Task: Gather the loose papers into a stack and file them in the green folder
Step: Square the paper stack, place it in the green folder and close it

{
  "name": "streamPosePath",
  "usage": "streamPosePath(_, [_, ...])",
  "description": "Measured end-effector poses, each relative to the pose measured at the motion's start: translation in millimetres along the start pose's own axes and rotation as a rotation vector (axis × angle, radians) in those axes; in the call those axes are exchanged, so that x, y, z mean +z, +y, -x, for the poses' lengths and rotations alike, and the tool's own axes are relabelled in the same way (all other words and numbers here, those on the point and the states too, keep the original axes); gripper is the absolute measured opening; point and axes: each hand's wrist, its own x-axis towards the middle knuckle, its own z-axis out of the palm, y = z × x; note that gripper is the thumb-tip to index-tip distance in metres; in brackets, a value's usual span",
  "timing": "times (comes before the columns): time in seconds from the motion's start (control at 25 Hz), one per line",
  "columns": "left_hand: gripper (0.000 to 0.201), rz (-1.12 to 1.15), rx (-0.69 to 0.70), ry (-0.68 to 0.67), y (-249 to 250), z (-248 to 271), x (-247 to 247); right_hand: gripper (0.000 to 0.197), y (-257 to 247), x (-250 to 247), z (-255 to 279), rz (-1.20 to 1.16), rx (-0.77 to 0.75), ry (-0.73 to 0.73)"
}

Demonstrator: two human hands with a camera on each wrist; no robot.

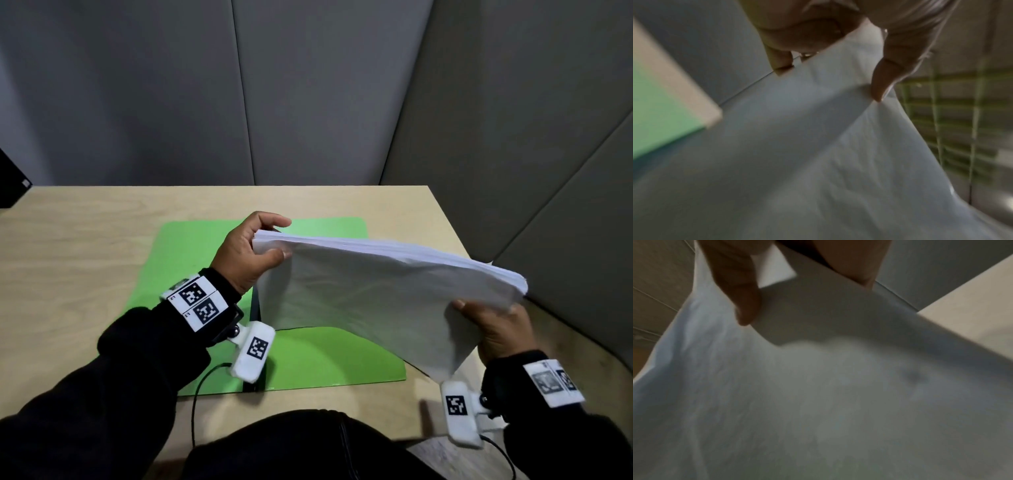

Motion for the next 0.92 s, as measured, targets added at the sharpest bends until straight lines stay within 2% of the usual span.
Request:
streamPosePath(0.04, [0.038,-0.119,0.045,-0.032,7.7,-2.0,-5.3,0.053,-2.4,1.6,0.6,0.013,-0.015,0.029])
streamPosePath(0.16, [0.041,-0.692,0.172,-0.205,45.3,-10.7,-14.4,0.025,-38.9,9.5,0.3,0.168,-0.166,-0.026])
streamPosePath(0.2, [0.041,-0.847,0.208,-0.25,58.4,-12.8,-9.6,0.038,-51.3,12.3,-3.6,0.253,-0.242,-0.073])
streamPosePath(0.24, [0.04,-0.908,0.238,-0.286,68.6,-14.8,-1.0,0.051,-65.8,19.7,-4.5,0.319,-0.309,-0.13])
streamPosePath(0.28, [0.037,-0.895,0.269,-0.32,77.3,-16.3,10.0,0.054,-76.9,26.7,-7.0,0.363,-0.358,-0.178])
streamPosePath(0.4, [0.019,-0.747,0.348,-0.362,87.3,-16.6,34.9,0.036,-103.6,53.3,-8.3,0.415,-0.51,-0.237])
streamPosePath(0.52, [0.007,-0.492,0.339,-0.277,81.9,-16.7,26.4,0.013,-109.2,55.8,-11.3,0.486,-0.595,-0.119])
streamPosePath(0.56, [0.009,-0.328,0.293,-0.251,79.4,-15.3,20.1,0.021,-105.6,48.3,-16.1,0.53,-0.587,-0.042])
streamPosePath(0.64, [0.018,-0.05,0.226,-0.197,71.8,-11.8,10.8,0.052,-97.3,35.7,-22.3,0.582,-0.517,0.071])
streamPosePath(0.68, [0.019,0.014,0.201,-0.154,68.8,-9.5,9.7,0.061,-91.2,33.8,-24.2,0.47,-0.425,0.061])
streamPosePath(0.72, [0.017,0.051,0.169,-0.109,65.4,-7.7,10.1,0.064,-86.2,38.5,-22.5,0.253,-0.302,0.007])
streamPosePath(0.8, [0.015,0.113,0.12,-0.024,61.2,-5.3,14.6,0.053,-80.4,62.9,-13.6,-0.174,-0.047,-0.093])
streamPosePath(0.84, [0.019,0.122,0.121,0.012,60.9,-3.6,18.8,0.04,-78.1,72.4,-10.5,-0.285,-0.024,-0.108])
streamPosePath(0.92, [0.017,0.16,0.144,0.074,58.9,-0.9,25.3,0.015,-76.0,85.9,-9.4,-0.302,-0.103,-0.094])
